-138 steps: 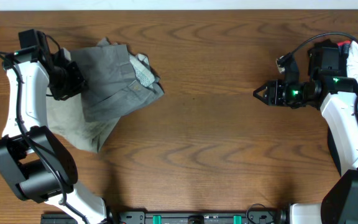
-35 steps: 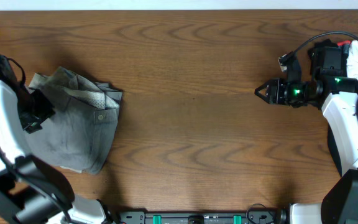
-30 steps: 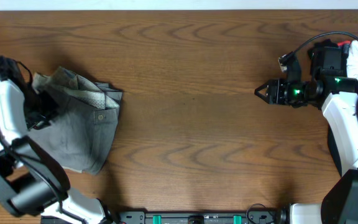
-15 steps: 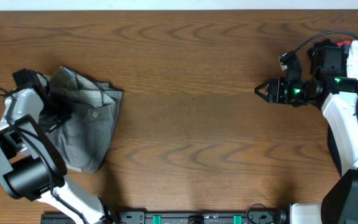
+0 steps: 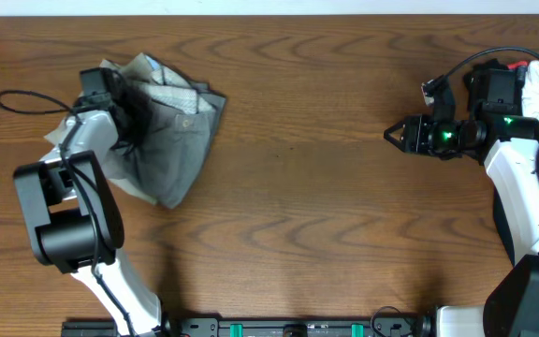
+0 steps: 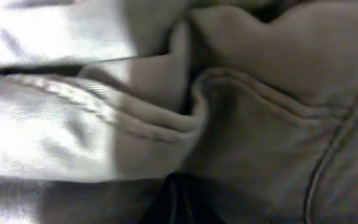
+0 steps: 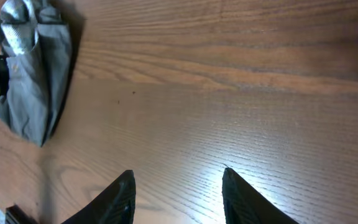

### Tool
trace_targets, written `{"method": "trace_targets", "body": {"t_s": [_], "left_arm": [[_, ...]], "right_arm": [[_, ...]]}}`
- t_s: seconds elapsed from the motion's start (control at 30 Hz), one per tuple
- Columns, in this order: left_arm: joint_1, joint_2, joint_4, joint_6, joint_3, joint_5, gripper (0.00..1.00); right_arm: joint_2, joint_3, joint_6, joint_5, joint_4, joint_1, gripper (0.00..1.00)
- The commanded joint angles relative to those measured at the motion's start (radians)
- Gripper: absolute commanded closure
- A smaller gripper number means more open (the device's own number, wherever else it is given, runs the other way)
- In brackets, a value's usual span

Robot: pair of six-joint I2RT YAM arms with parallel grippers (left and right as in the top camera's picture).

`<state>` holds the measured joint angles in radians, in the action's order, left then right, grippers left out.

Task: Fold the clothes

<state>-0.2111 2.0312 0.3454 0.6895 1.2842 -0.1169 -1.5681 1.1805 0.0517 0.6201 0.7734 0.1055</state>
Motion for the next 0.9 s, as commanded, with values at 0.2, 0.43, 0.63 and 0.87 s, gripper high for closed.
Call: {"method": "trace_targets", "body": {"t_s": [0.2,0.43,0.63,0.87], "left_arm": [[0.059,0.057,0.041,0.169,-0.081,-0.122,0.94],[0.031,-0.21,0.048,-0.071,-0.08,-0.066,0.73],[0.065,-0.422,0.167,-0.407,-0.08,-0.067,0.64],[0.229,-0.46,0.279,-0.89,-0.08,-0.057,0.94]], "right_arm": [[0.006,-0.004,0.014,0.005,0.008,0.005,0.57],[0.006,-0.004,0.014,0.005,0.016,0.005,0.56],[0.006,-0.004,0.008,0.004,0.015,0.005,0.52],[0.006,-0.004,0.003,0.005,-0.004,0.005,0.5]]}}
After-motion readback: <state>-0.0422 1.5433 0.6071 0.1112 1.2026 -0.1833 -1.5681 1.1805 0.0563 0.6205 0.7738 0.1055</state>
